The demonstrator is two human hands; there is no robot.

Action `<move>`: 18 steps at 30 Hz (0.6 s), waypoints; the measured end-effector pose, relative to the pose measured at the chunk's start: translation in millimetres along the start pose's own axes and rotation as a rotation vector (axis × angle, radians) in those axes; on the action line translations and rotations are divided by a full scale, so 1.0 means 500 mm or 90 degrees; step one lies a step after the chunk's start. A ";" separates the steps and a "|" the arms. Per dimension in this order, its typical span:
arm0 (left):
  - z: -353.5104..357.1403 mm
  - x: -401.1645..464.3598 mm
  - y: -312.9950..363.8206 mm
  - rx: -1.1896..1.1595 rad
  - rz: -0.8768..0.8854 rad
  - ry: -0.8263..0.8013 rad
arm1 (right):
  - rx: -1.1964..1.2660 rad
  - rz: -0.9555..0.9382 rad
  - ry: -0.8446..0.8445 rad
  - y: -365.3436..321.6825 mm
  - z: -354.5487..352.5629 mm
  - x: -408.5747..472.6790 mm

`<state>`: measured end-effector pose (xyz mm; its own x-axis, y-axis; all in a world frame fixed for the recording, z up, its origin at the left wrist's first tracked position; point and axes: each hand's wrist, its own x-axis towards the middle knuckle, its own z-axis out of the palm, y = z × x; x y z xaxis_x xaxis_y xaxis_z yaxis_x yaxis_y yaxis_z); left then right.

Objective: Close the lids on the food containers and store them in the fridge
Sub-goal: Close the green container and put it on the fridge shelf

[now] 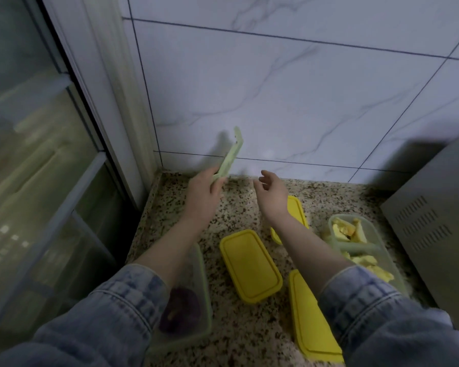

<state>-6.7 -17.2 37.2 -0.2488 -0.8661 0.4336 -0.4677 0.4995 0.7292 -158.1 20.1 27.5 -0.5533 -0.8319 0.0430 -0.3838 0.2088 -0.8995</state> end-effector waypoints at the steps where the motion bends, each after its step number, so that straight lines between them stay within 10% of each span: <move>1: 0.001 0.006 0.016 -0.029 -0.019 0.022 | 0.002 0.017 -0.009 0.003 -0.012 0.000; 18: 0.215 0.010 0.234 -0.413 -0.314 -0.084 | 0.055 0.252 0.058 0.134 -0.337 -0.025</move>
<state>-153.9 34.4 67.7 -0.2591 -0.9644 -0.0523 0.0243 -0.0607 0.9979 -301.1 131.2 40.0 -0.7103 -0.6464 -0.2785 -0.0668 0.4558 -0.8876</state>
